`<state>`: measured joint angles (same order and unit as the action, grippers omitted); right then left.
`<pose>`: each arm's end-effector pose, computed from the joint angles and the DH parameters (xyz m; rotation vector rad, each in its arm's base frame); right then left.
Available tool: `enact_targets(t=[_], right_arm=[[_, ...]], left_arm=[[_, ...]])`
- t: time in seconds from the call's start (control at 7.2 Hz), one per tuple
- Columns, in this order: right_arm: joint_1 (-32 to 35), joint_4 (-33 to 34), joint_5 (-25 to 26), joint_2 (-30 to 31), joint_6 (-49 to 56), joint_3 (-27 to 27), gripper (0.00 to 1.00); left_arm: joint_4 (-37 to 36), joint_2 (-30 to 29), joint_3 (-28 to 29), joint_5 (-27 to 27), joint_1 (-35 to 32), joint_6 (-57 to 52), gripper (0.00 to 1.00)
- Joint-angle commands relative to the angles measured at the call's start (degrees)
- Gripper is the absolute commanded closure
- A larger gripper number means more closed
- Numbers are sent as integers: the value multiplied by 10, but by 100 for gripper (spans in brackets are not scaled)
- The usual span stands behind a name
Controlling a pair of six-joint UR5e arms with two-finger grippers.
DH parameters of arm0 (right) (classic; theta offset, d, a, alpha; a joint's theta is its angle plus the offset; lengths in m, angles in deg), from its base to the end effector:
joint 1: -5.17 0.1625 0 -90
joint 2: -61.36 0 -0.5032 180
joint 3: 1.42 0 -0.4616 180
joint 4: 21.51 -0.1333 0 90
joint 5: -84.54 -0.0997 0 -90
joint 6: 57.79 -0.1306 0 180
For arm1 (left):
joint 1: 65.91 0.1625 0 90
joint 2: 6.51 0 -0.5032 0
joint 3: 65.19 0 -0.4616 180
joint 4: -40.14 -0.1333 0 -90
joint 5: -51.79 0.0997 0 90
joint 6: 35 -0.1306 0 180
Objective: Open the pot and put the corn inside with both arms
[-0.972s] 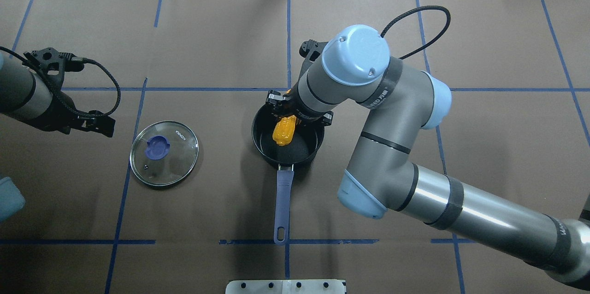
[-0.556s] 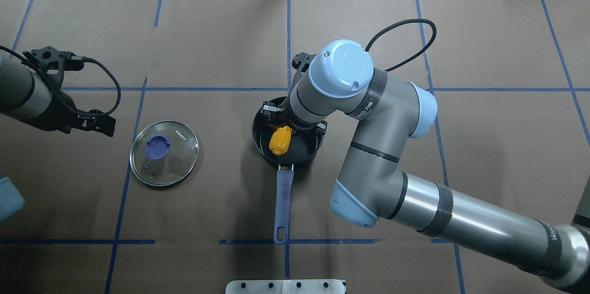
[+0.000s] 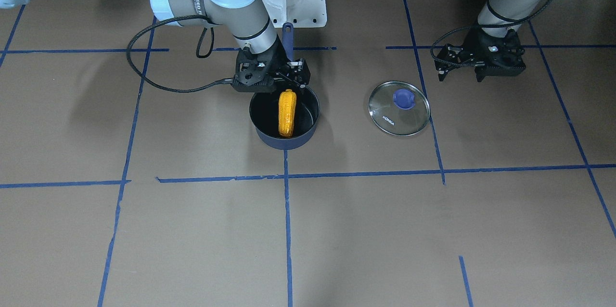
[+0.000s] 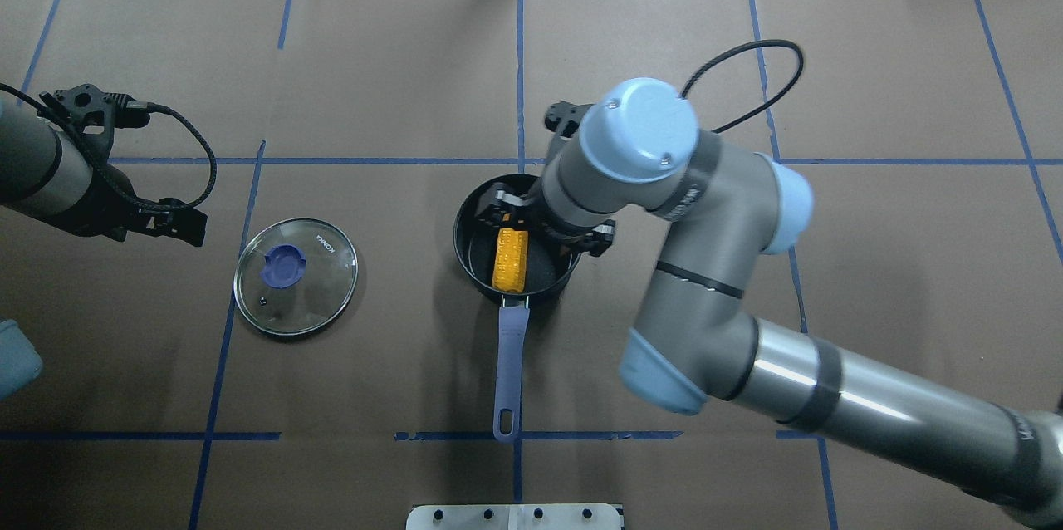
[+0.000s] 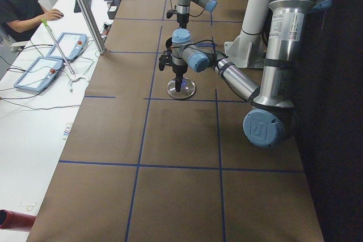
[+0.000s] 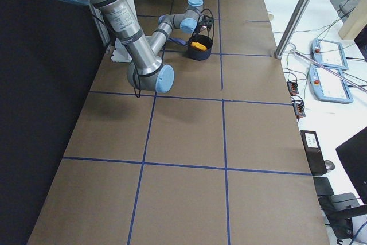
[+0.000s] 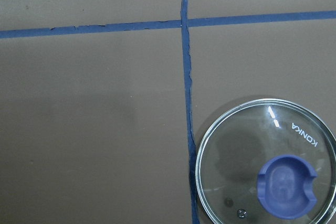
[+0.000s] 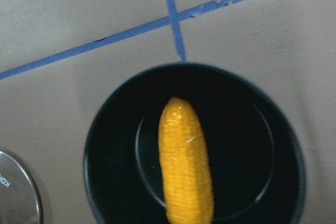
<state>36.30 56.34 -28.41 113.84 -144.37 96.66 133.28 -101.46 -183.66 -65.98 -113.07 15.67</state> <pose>-0.6288 -0.4760 0.2117 -0.0543 -1.0585 0.2359 0.3396 -0.4728 0.4430 0.0875 0.7754 0.0249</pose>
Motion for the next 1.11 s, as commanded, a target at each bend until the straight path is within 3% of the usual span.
enact_targets(t=[0.0,0.14,0.42,0.69,0.97], right_arm=[[85,4,-82,161,113,122,0],[161,3,-133,241,212,140,0],[319,4,-213,382,485,142,0],[460,5,-223,507,762,120,0],[539,6,-224,542,908,61,0]], left_arm=[[-1,19,0,-1,-5,-37,0],[-5,40,0,-3,-40,-128,0],[-9,95,20,-69,-173,-358,0],[-62,104,88,-100,-327,-591,0],[-141,101,123,-139,-431,-660,0]])
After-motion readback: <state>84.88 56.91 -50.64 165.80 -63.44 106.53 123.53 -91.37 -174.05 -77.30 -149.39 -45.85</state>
